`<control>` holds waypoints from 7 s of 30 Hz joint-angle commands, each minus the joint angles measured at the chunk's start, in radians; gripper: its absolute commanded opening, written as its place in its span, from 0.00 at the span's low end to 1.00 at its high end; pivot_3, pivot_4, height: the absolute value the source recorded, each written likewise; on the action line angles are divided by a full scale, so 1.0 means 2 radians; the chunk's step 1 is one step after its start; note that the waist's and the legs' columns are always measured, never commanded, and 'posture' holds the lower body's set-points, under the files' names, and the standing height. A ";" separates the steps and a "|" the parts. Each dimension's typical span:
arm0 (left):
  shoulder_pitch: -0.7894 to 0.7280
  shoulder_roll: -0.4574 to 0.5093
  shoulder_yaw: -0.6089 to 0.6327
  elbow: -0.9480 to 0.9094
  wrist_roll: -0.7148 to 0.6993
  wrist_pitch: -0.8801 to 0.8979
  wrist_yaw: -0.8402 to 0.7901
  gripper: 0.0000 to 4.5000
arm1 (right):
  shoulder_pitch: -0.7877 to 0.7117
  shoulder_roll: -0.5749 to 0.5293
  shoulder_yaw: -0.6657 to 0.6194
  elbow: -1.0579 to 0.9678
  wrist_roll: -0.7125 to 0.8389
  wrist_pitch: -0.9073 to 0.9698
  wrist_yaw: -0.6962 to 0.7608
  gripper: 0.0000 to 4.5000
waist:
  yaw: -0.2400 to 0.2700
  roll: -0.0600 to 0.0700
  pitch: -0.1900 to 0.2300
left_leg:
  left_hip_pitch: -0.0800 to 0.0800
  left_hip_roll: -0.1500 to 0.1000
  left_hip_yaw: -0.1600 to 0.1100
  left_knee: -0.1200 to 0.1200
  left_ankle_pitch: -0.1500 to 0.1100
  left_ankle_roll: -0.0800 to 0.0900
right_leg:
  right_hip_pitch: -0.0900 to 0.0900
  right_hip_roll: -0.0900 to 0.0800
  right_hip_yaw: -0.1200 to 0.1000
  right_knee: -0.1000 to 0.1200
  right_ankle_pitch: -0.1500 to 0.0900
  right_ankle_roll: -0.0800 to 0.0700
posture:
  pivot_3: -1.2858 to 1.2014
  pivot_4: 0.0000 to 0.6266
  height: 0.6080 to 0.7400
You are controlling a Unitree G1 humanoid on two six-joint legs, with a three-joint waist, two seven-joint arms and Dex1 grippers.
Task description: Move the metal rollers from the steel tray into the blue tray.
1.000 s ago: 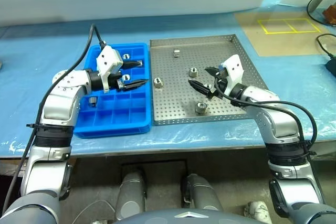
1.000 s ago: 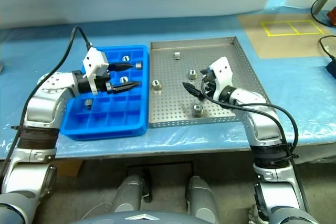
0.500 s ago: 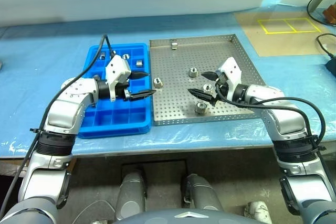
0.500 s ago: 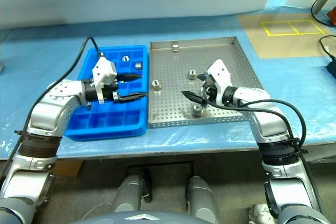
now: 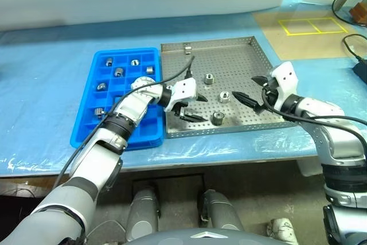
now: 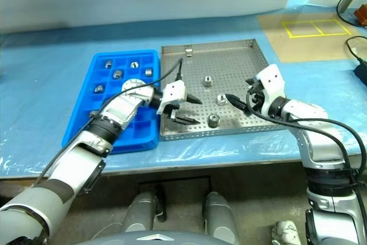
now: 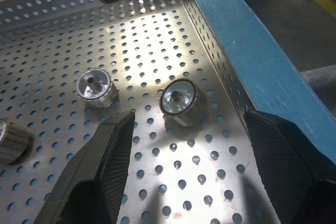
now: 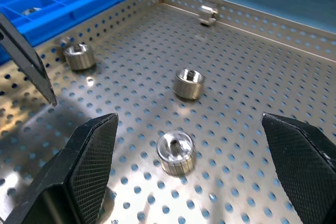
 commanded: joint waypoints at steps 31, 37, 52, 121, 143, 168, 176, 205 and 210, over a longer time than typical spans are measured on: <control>-0.083 -0.132 0.006 0.249 0.124 -0.101 0.155 0.78 | 0.058 0.002 -0.032 -0.098 0.020 0.034 -0.070 1.00 | -0.017 0.000 0.000 | 0.001 -0.001 0.000 0.002 -0.003 0.004 | 0.004 -0.001 0.000 -0.004 0.000 0.001 | 0.33 0.24 1.00; -0.082 -0.130 0.006 0.257 0.138 -0.095 0.170 0.51 | 0.058 0.001 -0.031 -0.097 0.021 0.033 -0.070 1.00 | -0.018 0.000 0.000 | 0.002 -0.001 0.000 0.003 -0.003 0.004 | 0.005 -0.001 0.000 -0.004 0.001 0.001 | 0.33 0.24 1.00; -0.073 -0.091 0.065 0.174 0.079 -0.098 0.141 0.42 | 0.052 0.001 -0.008 -0.127 0.055 0.053 -0.044 1.00 | -0.019 0.000 0.000 | 0.002 -0.001 0.000 0.002 -0.003 0.005 | 0.006 -0.001 0.000 -0.004 0.001 0.002 | 0.34 0.24 1.00; 0.165 0.116 0.207 -0.307 -0.088 0.213 0.288 0.71 | -0.219 0.167 0.197 0.160 -0.009 -0.076 0.166 1.00 | 0.075 0.001 0.001 | -0.005 0.000 -0.002 0.000 0.001 -0.005 | -0.005 -0.001 -0.002 0.002 0.000 0.001 | 0.57 0.24 1.00; -0.117 -0.078 0.101 0.185 0.011 -0.019 0.197 0.71 | -0.057 0.045 -0.007 -0.078 0.067 0.068 0.025 1.00 | 0.020 0.000 0.000 | -0.006 -0.001 -0.001 0.003 0.000 0.000 | -0.004 -0.001 -0.001 0.001 0.002 0.003 | 0.36 0.24 1.00; -0.165 -0.168 0.096 0.319 0.117 -0.016 0.345 0.71 | 0.060 0.021 -0.077 -0.194 0.098 0.133 -0.088 1.00 | -0.032 0.001 0.000 | 0.000 -0.002 -0.001 0.004 -0.004 0.007 | 0.005 -0.001 0.000 -0.007 0.002 0.003 | 0.29 0.24 1.00; -0.166 -0.173 0.096 0.322 0.132 -0.003 0.355 0.71 | 0.057 0.016 -0.064 -0.182 0.089 0.121 -0.089 1.00 | -0.032 0.001 0.000 | 0.000 -0.002 -0.001 0.004 -0.004 0.007 | 0.005 -0.002 0.000 -0.007 0.002 0.003 | 0.29 0.24 1.00; -0.149 -0.193 0.088 0.325 0.170 0.028 0.369 0.45 | 0.070 0.005 -0.052 -0.177 0.076 0.110 -0.109 1.00 | -0.034 0.001 0.000 | 0.000 -0.003 0.000 0.004 -0.004 0.008 | 0.006 -0.003 0.000 -0.008 0.002 0.004 | 0.28 0.24 1.00; -0.149 -0.188 0.094 0.323 0.165 0.021 0.362 0.45 | 0.066 0.005 -0.045 -0.172 0.076 0.108 -0.108 1.00 | -0.034 0.001 0.000 | 0.000 -0.003 0.000 0.004 -0.004 0.008 | 0.006 -0.003 0.000 -0.008 0.002 0.004 | 0.29 0.24 1.00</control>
